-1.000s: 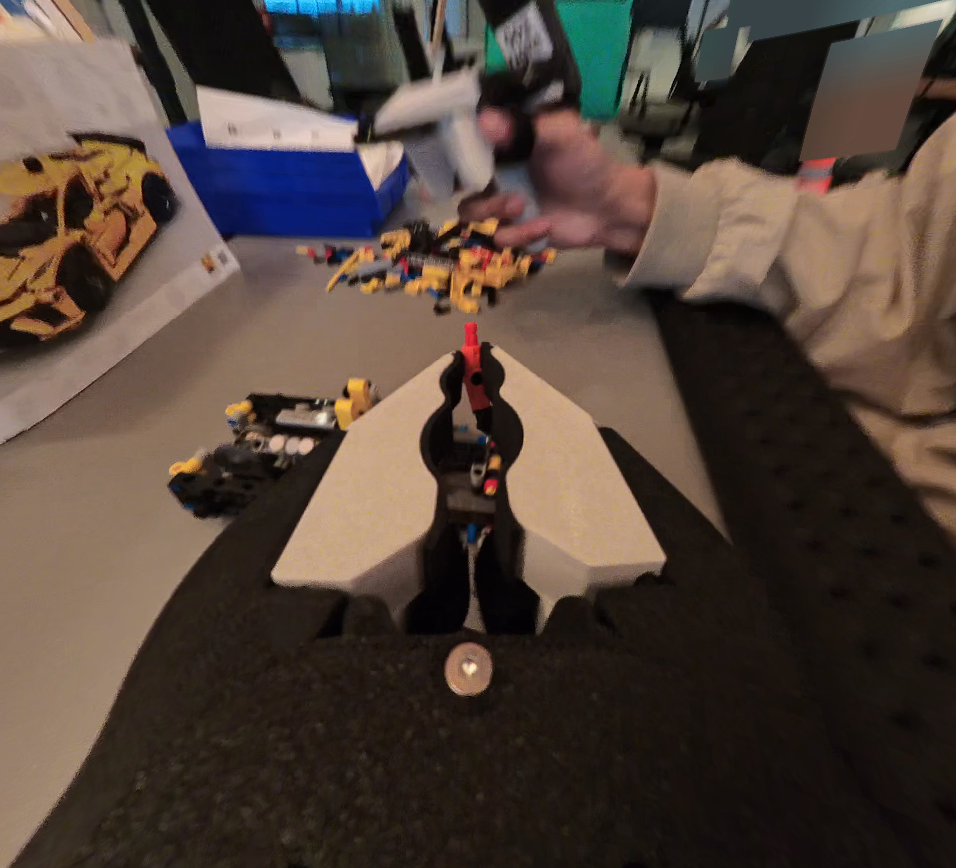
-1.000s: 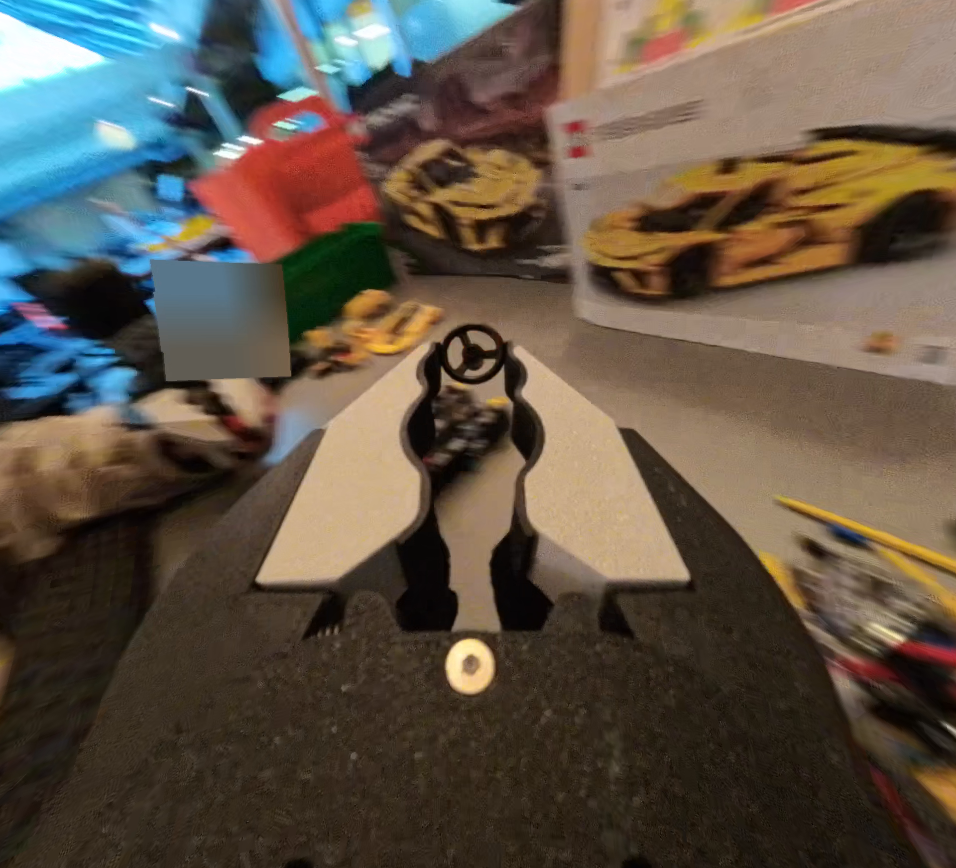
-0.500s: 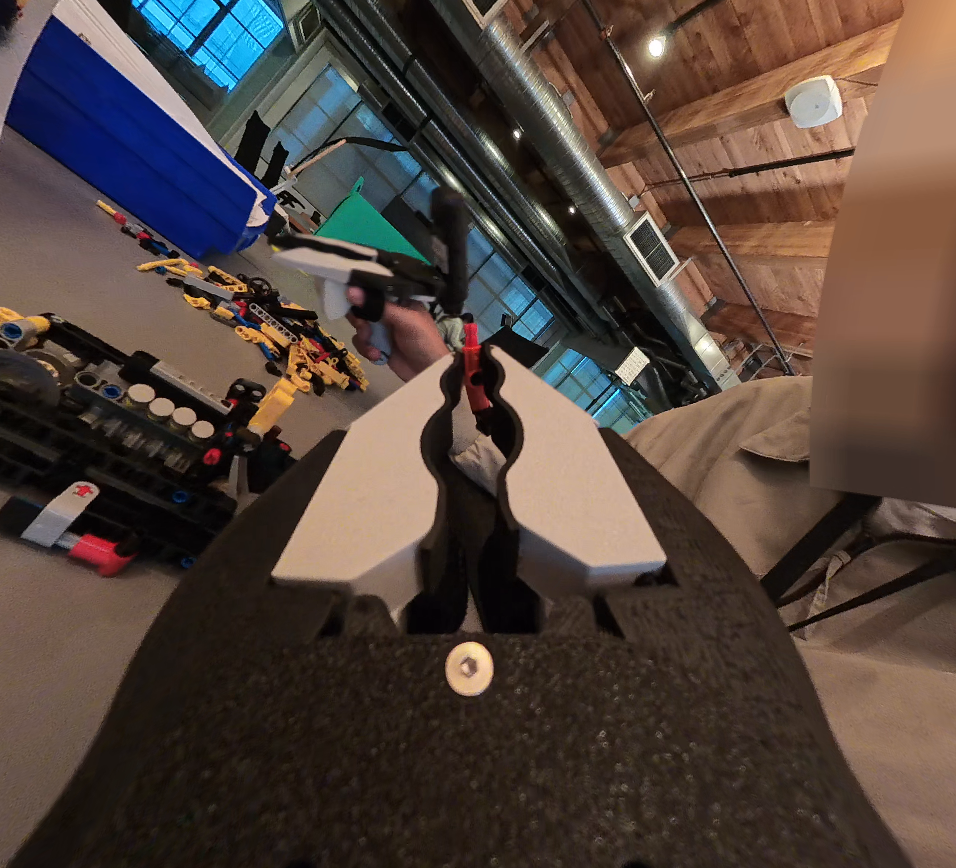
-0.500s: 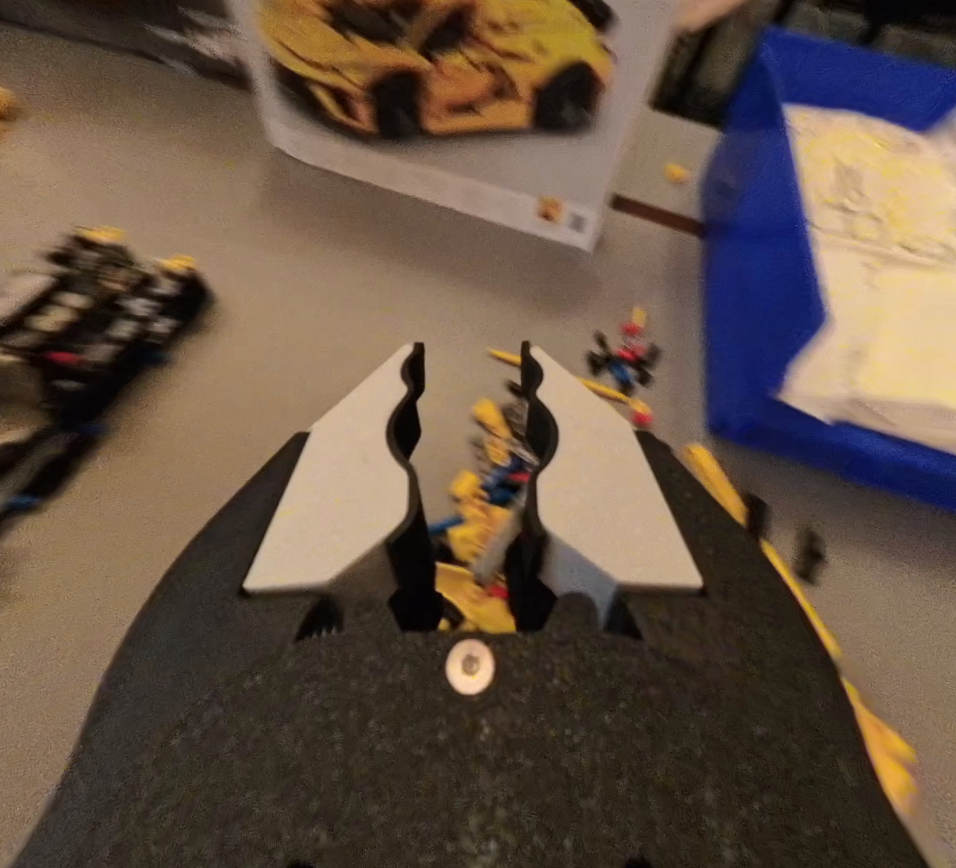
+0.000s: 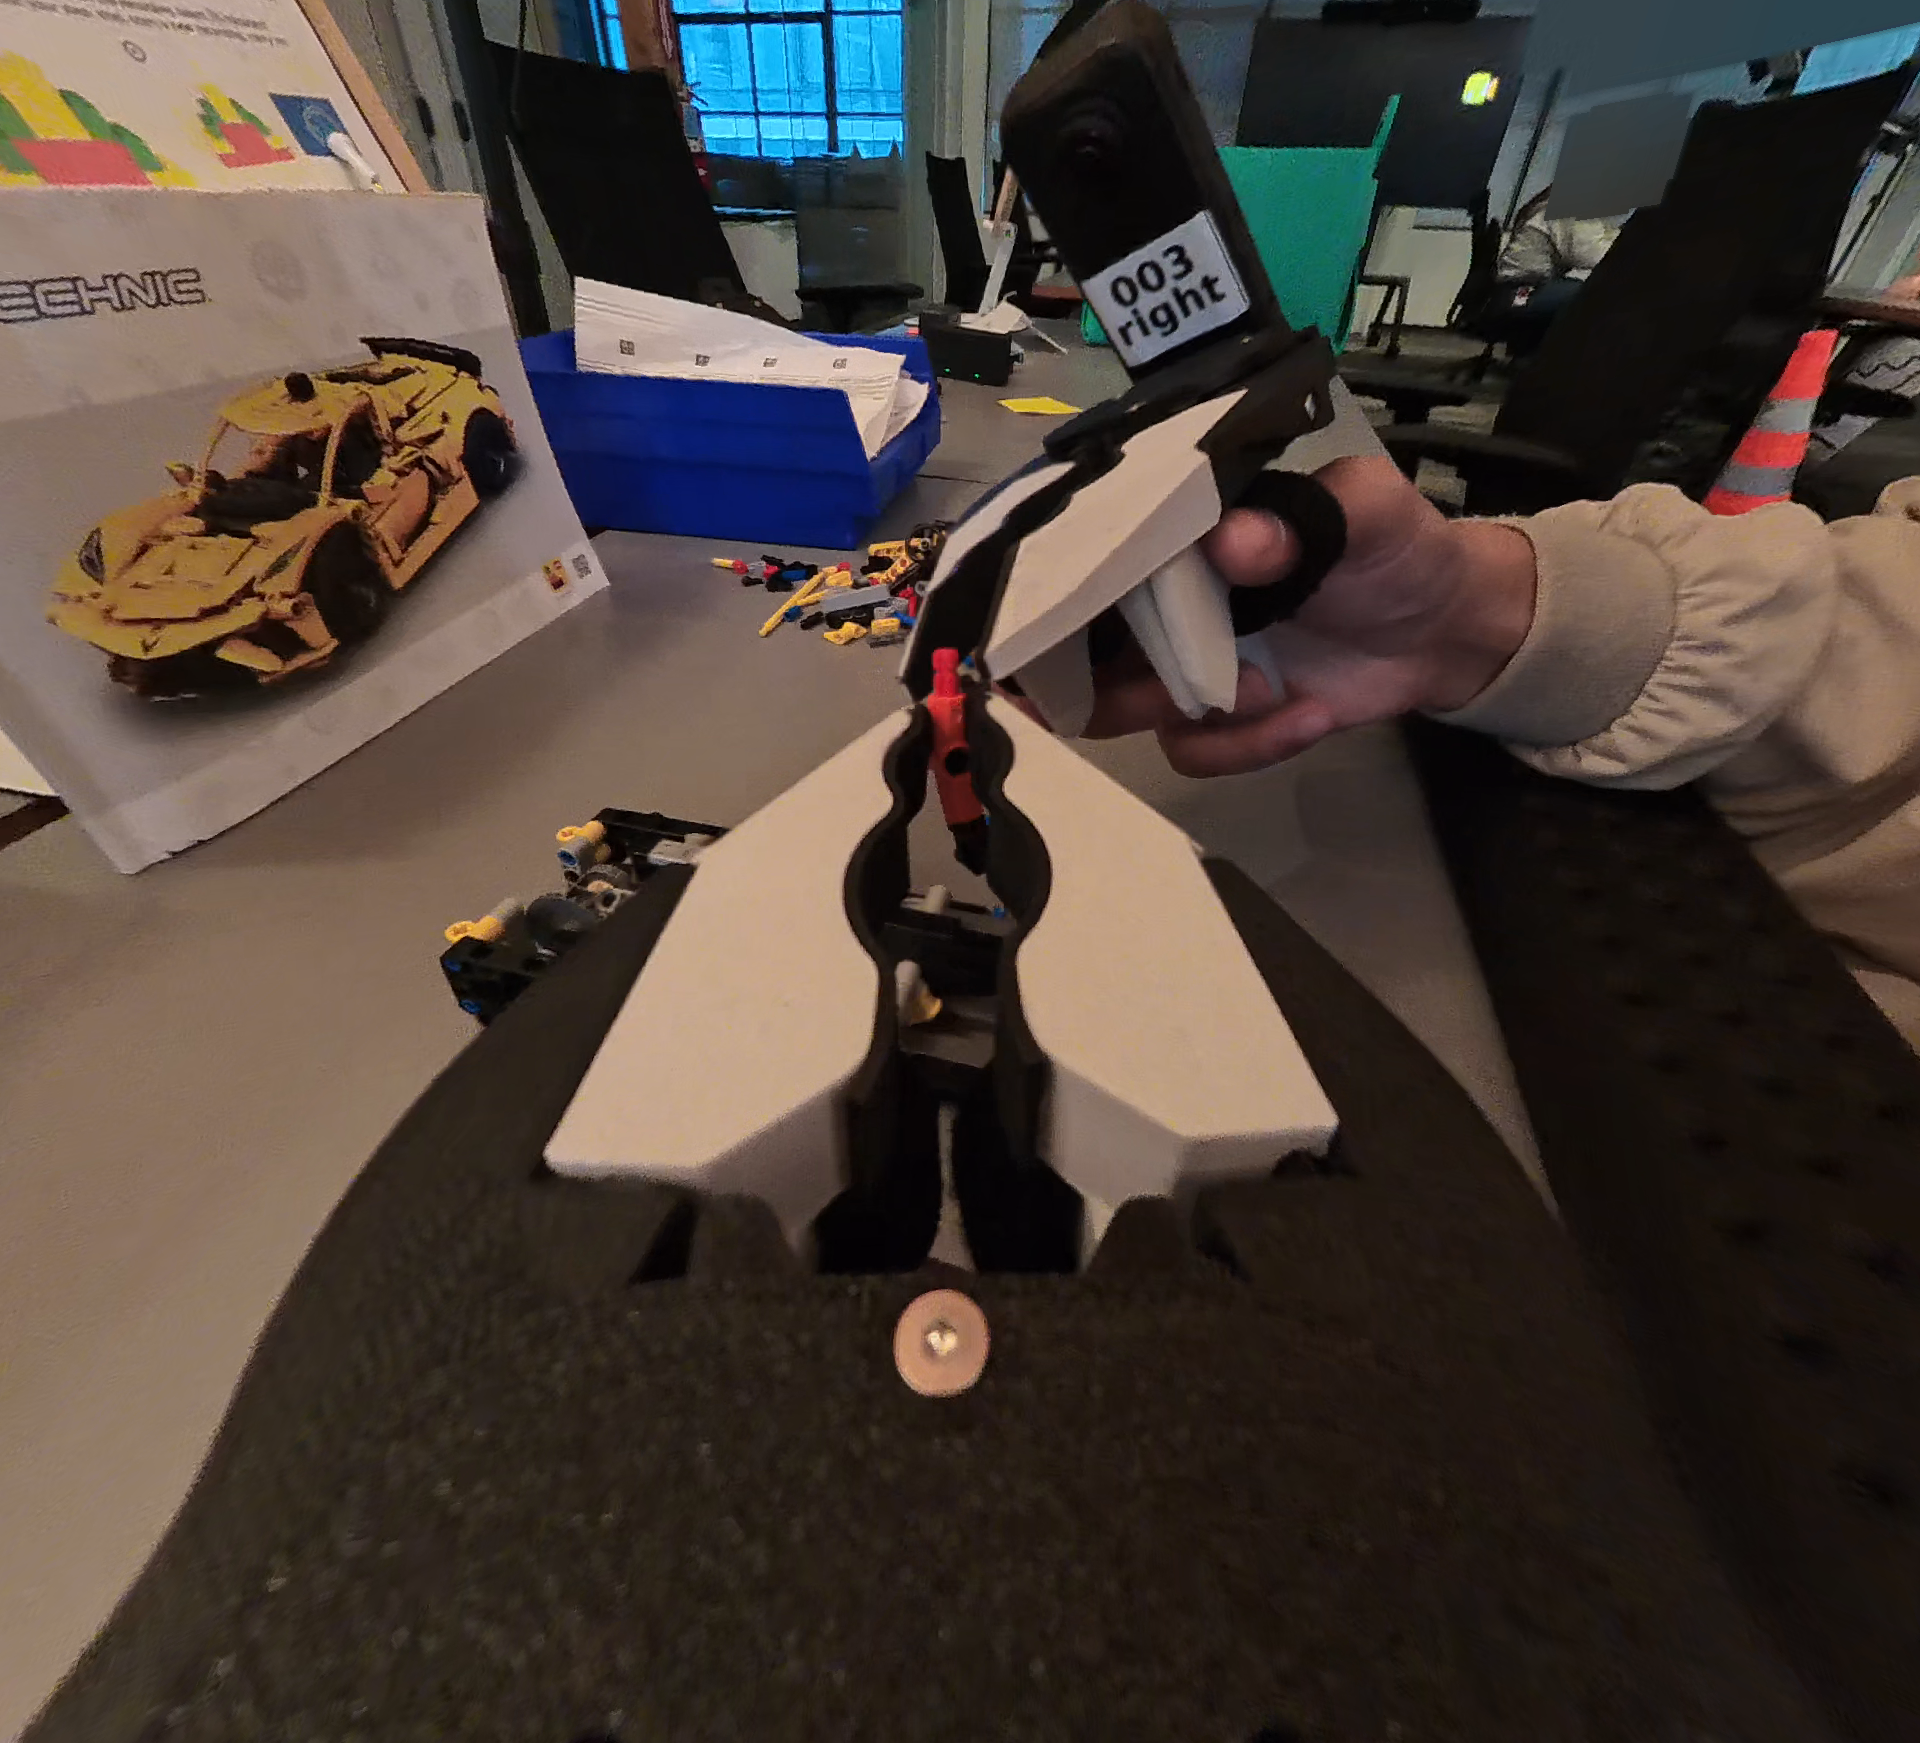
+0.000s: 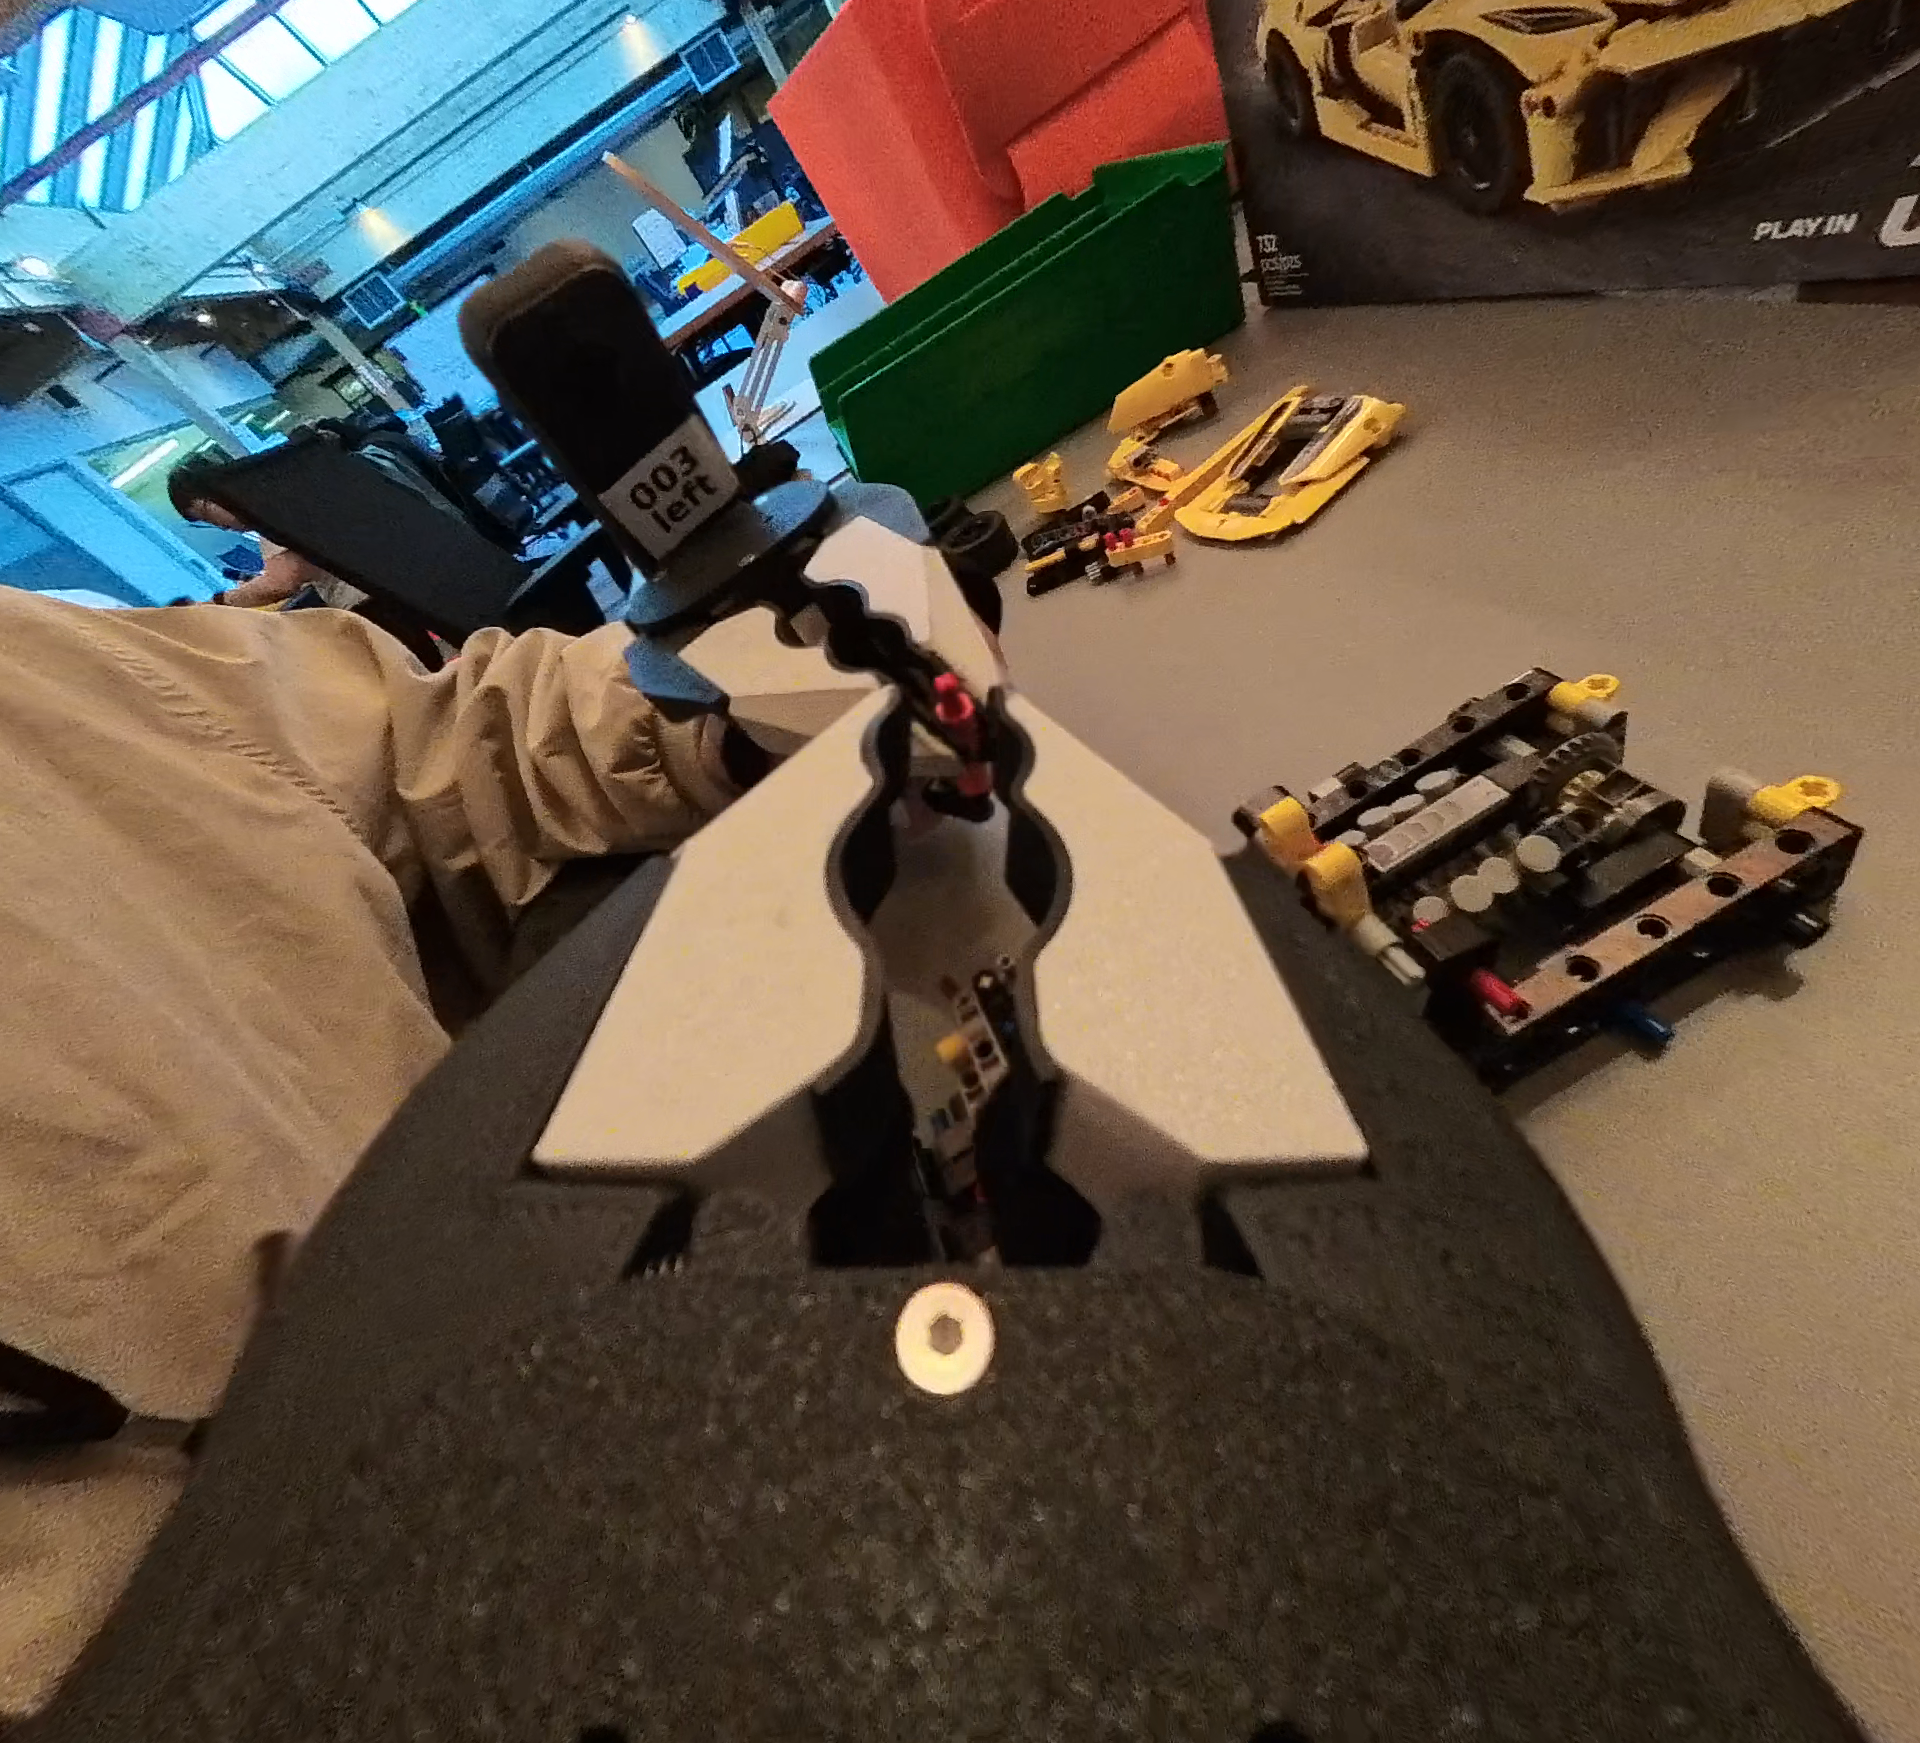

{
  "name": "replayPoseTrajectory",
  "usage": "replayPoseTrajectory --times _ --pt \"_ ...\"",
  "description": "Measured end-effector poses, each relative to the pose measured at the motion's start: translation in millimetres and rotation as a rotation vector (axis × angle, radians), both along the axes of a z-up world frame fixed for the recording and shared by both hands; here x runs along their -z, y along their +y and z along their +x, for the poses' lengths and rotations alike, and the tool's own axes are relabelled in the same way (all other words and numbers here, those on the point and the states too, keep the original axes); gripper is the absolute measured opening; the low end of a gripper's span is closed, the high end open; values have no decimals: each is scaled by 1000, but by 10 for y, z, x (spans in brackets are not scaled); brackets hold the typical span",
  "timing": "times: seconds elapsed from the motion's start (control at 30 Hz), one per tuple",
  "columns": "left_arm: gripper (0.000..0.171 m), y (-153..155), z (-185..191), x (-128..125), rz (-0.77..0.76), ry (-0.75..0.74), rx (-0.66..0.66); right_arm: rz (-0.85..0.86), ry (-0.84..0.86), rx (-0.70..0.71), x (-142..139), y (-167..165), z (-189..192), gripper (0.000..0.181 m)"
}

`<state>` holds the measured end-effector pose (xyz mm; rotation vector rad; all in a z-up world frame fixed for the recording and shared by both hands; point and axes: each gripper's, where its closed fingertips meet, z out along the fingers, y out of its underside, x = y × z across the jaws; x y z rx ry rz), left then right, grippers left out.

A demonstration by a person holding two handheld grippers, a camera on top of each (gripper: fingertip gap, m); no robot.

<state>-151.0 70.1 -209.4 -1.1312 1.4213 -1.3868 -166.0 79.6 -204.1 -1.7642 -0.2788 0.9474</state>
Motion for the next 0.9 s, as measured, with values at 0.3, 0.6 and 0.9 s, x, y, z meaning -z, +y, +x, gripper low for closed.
replayPoseTrajectory --times 0.3,0.6,0.9 --pt "7 -9 21 17 24 14 -30 19 -35 19 13 26 16 4" --pt "7 -59 43 326 45 141 -15 308 378 293 -692 1 965 1" --pt "7 12 -74 28 -364 -17 184 -365 -505 856 454 -611 3199 3"
